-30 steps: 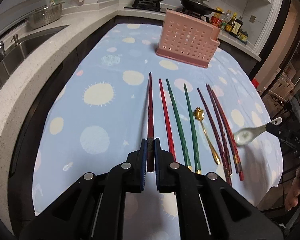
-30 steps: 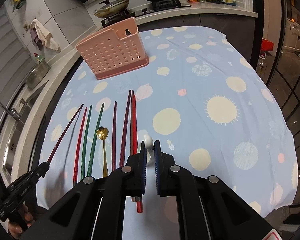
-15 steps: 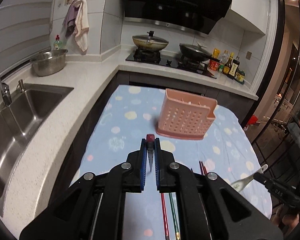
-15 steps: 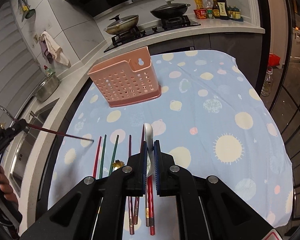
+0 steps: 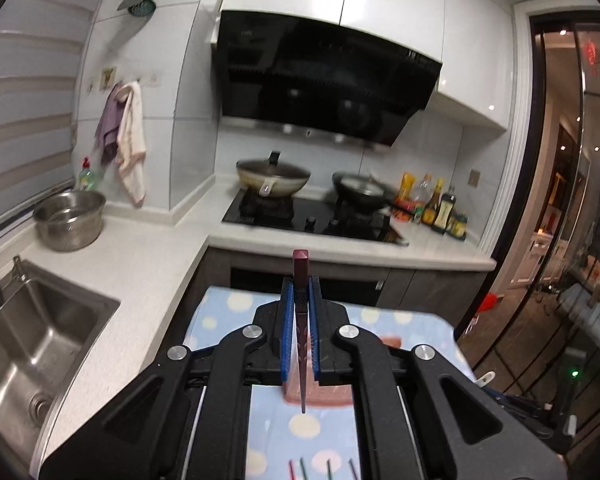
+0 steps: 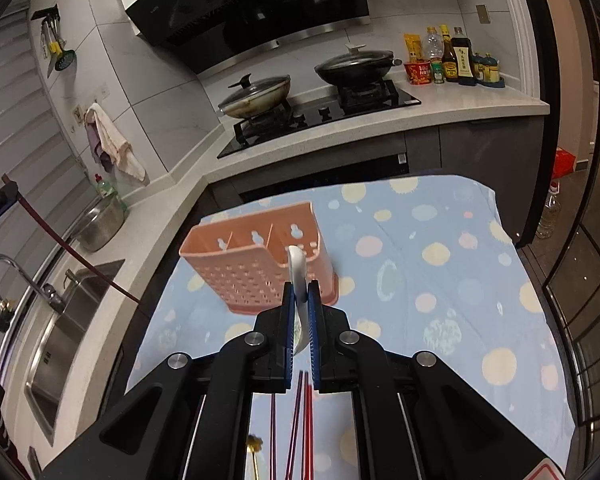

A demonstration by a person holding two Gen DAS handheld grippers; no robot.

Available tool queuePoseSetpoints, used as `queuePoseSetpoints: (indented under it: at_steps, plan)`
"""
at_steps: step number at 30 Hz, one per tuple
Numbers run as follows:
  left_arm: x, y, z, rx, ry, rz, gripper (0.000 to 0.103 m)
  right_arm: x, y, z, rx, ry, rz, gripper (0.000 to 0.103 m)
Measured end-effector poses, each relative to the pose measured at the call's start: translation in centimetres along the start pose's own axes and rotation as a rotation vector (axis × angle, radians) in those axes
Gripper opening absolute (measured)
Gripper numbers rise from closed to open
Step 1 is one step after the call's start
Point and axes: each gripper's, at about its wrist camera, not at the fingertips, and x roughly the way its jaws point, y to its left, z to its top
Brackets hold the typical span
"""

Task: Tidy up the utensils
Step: 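Lift the chopstick with the left tool while the right tool carries the spoon to the pink holder, then lower the chopstick into the holder and open the left tool while the right tool releases the spoon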

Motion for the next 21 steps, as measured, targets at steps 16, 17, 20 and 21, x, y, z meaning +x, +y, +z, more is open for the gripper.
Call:
queuePoseSetpoints:
  at_steps: [16, 17, 20, 21]
  plan:
    - [12.5, -0.3, 0.3, -0.010, 0.077, 0.006, 0.007, 11.9, 0.7, 4.8, -0.004, 0.072, -0.046, 0.007]
    - [13.3, -0.1, -0.2, -0.012, 0.095, 0.007, 0.007, 12.5, 0.8, 4.6, -0.009, 0.082, -0.049, 0.007]
    - [14.8, 0.3, -1.4, -0.017, 0.127, 0.011, 0.007, 14.0, 1.0, 4.1, -0.027, 0.105, -0.060, 0.007]
    - [15.2, 0.4, -1.8, -0.020, 0.136, 0.012, 0.007, 14.3, 1.1, 4.0, -0.030, 0.110, -0.063, 0.007]
